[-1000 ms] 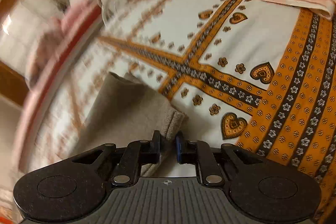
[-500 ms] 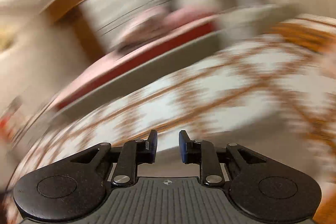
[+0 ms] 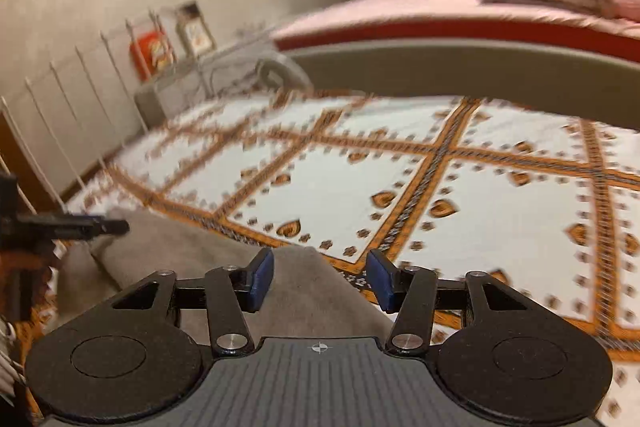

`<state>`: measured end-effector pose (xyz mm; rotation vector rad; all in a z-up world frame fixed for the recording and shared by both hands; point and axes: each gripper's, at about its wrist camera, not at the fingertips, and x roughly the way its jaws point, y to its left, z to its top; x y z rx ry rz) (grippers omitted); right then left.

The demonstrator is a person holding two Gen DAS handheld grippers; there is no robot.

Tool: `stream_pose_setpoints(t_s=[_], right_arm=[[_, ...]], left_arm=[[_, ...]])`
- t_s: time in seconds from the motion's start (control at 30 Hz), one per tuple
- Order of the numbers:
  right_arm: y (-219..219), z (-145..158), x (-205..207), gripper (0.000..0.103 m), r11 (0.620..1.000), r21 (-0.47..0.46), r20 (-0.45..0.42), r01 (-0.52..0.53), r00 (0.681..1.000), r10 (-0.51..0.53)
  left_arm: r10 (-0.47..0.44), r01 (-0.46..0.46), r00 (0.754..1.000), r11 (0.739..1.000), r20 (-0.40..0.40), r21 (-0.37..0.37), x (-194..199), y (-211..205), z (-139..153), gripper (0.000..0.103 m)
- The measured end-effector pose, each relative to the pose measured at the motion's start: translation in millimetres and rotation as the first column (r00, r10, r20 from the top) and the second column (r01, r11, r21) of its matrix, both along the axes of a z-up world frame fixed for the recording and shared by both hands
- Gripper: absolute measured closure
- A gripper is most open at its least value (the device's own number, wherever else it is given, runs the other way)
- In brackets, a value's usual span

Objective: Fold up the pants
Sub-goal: 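Grasp the pants edge with the left tool while the right tool grasps fabric, then fold the held edge over and open both tools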

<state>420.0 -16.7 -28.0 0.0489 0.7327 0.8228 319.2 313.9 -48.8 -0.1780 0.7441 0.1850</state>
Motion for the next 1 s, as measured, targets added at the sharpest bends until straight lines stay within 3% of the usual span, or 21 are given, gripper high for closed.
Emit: stream_pose_setpoints(t_s=[0.23, 0.33, 0.37, 0.4, 0.5, 0.57, 0.63, 0.67, 0.7, 0.73, 0.77, 0.8, 0.87, 0.9, 1.0], right_arm=[[38, -31, 33, 0.051, 0.993, -0.06, -0.085, -0.102, 0.992, 0.097], [41, -30, 26, 0.056, 0.986, -0.067, -0.102, -0.155, 0.984, 0.148], [41, -29, 25, 0.086, 0.984, -0.066, -0.098, -0.168, 0.982, 0.161], [43, -27, 24, 0.094, 0.981, -0.081, -0.088, -0.174, 0.982, 0.167], [49, -18, 14, 0.096, 0.975, -0.129, -0.029, -0.18, 0.984, 0.178], [45, -8, 13, 0.099, 0.988, -0.098, 0.012, -0.121, 0.992, 0.123], [49, -17, 15, 0.099, 0.99, -0.129, 0.02, -0.064, 0.998, 0.067], [56, -32, 18, 0.099, 0.978, -0.209, 0.01, -0.029, 0.999, 0.032], [58, -44, 18, 0.099, 0.974, -0.228, 0.009, -0.01, 1.0, 0.013], [55, -46, 17, 0.095, 0.98, -0.2, 0.023, 0.015, 1.0, -0.011], [48, -41, 16, 0.08, 0.985, -0.166, 0.032, 0.054, 0.998, -0.049], [41, -33, 14, 0.078, 0.983, -0.155, 0.052, 0.103, 0.994, -0.096], [11, -10, 3, 0.078, 0.982, -0.073, 0.13, 0.175, 0.978, -0.165], [-5, 0, -2, 0.078, 0.986, -0.026, 0.125, 0.166, 0.979, -0.162], [-39, 17, -23, 0.078, 0.989, -0.019, 0.13, 0.149, 0.981, -0.145]], left_arm=[[-0.085, 0.082, 0.996, 0.986, -0.02, -0.143, 4, 16, -18, 0.032], [-0.076, 0.069, 0.997, 0.977, -0.031, -0.2, 8, 19, -20, 0.043], [-0.081, 0.073, 0.996, 0.978, -0.032, -0.194, 10, 17, -19, 0.052], [-0.084, 0.077, 0.996, 0.983, -0.035, -0.166, 11, 12, -18, 0.054], [-0.086, 0.085, 0.996, 0.994, 0.002, -0.073, 10, -1, -9, 0.063], [-0.079, 0.079, 0.996, 0.997, 0.036, -0.02, 6, -4, -1, 0.071], [-0.041, 0.039, 0.999, 0.997, 0.017, 0.068, 9, -9, -5, 0.07], [-0.026, 0.027, 1.0, 0.996, -0.006, 0.081, 13, -10, -13, 0.066], [-0.01, 0.01, 1.0, 0.997, -0.007, 0.081, 13, -9, -19, 0.059], [0.012, -0.013, 1.0, 0.996, 0.014, 0.088, 11, -8, -20, 0.053], [0.036, -0.038, 0.999, 0.995, 0.033, 0.089, 8, -6, -17, 0.04], [0.065, -0.069, 0.997, 0.995, 0.05, 0.077, 2, -2, -13, 0.031], [0.106, -0.113, 0.992, 0.99, 0.073, 0.09, -9, 2, 1, 0.023], [0.109, -0.119, 0.99, 0.987, 0.092, 0.104, -17, 2, 10, 0.025], [0.08, -0.094, 0.987, 0.99, 0.14, 0.1, -34, -10, 34, 0.024]])
